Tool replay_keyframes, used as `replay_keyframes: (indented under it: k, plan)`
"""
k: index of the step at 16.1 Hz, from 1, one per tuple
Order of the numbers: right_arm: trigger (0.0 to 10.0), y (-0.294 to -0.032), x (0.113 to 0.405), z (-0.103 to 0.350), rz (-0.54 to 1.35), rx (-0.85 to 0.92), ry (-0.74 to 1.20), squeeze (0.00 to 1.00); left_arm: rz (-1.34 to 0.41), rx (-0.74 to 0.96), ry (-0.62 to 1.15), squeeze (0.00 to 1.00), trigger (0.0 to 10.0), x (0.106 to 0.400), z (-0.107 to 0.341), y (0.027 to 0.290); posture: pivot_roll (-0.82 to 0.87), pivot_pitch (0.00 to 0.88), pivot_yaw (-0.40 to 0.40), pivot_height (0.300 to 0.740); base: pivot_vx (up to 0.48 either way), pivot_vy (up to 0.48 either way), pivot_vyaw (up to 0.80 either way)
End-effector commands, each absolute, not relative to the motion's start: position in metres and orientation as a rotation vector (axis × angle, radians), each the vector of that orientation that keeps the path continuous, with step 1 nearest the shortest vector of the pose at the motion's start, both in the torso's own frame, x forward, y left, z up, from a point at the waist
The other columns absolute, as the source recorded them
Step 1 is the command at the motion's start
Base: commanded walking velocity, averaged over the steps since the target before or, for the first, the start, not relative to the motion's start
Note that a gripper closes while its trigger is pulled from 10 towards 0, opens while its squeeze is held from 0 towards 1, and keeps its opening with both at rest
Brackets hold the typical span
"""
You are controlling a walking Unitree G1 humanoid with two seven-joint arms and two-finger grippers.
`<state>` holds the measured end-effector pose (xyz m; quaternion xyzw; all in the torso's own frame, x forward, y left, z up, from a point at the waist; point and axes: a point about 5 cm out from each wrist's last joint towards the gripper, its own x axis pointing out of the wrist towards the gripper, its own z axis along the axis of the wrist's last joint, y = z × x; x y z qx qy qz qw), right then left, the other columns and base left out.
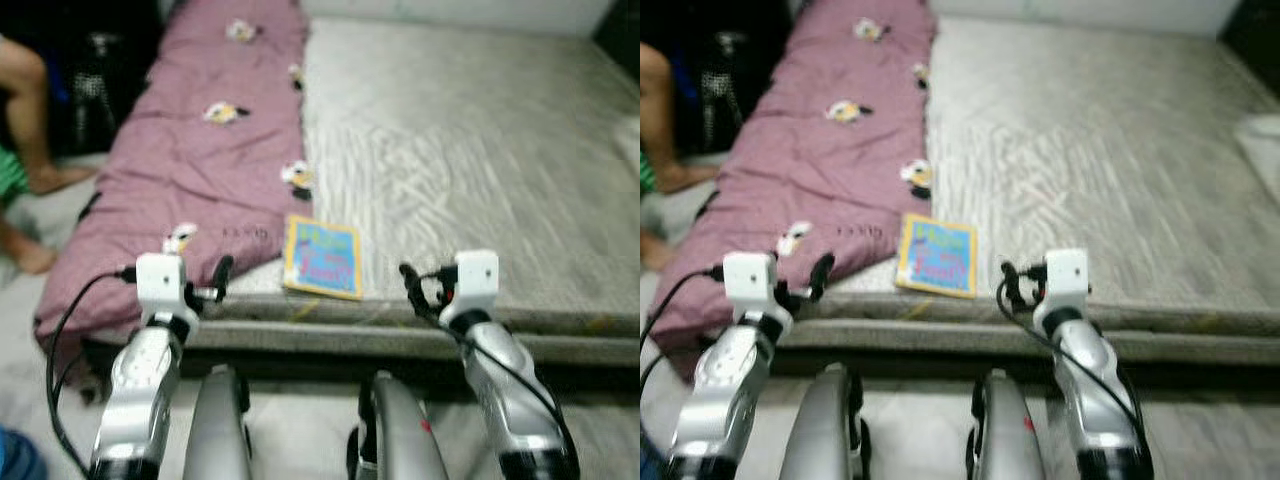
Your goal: Clean up the room
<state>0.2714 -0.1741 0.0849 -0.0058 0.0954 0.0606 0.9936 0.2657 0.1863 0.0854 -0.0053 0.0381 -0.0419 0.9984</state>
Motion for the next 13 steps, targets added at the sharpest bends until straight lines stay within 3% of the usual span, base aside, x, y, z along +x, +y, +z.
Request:
replay_keyframes:
  k: [1, 7, 13]
  plan:
    - [10.0, -0.1777, 0.2728, 0.0860, 0.115, -0.016, 0.190, 0.00, -0.078, -0.013, 0.084, 0.00, 10.0, 0.2643, 0.0834, 0.1863, -0.06, 0.123, -0.046, 0.600, 0.000, 0.000, 0.00]
    - [10.0, -0.1775, 0.2727, 0.0859, 0.115, -0.017, 0.190, 0.00, -0.092, -0.019, 0.068, 0.00, 10.0, 0.2637, 0.0851, 0.1856, -0.06, 0.123, -0.046, 0.600, 0.000, 0.000, 0.00]
    - [10.0, -0.1769, 0.2734, 0.0860, 0.116, -0.015, 0.191, 0.00, -0.095, -0.018, 0.067, 0.00, 10.0, 0.2641, 0.0852, 0.1861, -0.06, 0.127, -0.046, 0.600, 0.299, 0.000, 0.00]
